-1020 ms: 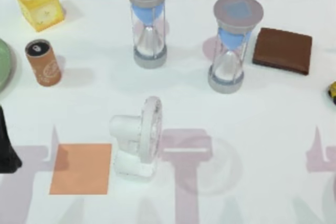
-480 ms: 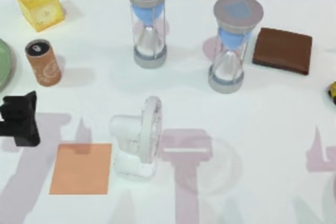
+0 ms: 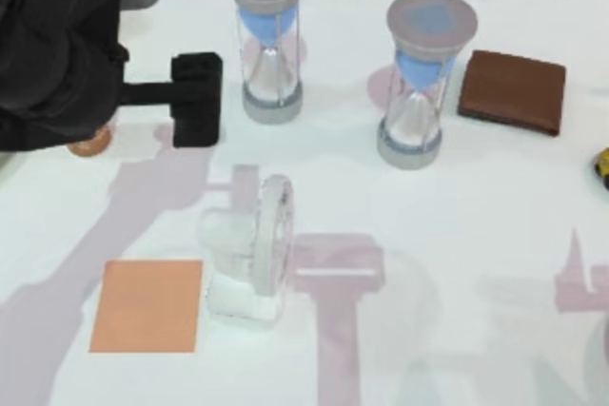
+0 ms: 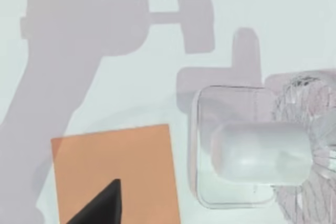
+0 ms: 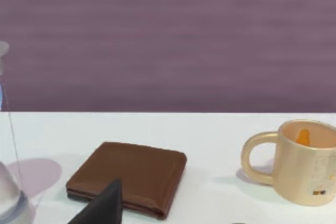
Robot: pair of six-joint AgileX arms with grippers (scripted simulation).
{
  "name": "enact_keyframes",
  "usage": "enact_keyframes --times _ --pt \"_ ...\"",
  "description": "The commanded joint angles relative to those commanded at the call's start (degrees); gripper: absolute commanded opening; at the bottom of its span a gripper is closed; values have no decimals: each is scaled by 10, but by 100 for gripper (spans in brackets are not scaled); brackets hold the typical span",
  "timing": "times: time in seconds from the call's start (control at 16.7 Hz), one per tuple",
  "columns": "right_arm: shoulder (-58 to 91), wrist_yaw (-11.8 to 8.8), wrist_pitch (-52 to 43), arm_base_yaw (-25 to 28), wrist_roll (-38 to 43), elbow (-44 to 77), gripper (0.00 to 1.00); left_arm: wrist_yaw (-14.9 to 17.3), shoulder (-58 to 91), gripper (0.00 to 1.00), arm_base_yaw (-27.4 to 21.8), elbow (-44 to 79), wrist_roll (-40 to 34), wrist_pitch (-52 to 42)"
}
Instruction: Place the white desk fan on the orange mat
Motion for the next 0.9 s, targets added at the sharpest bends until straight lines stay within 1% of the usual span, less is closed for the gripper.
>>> enact_keyframes --times 0.24,0.42,0.6,0.9 --pt "0 0 0 0 0 0 100 0 194 100 -64 181 -51 -134" --pt "0 0 0 0 0 0 100 0 296 100 -99 271 -77 -207" --pt "0 0 0 0 0 0 100 0 348 100 -117 314 -91 -248" --pt "0 0 0 0 0 0 100 0 352 100 -116 317 -92 -251"
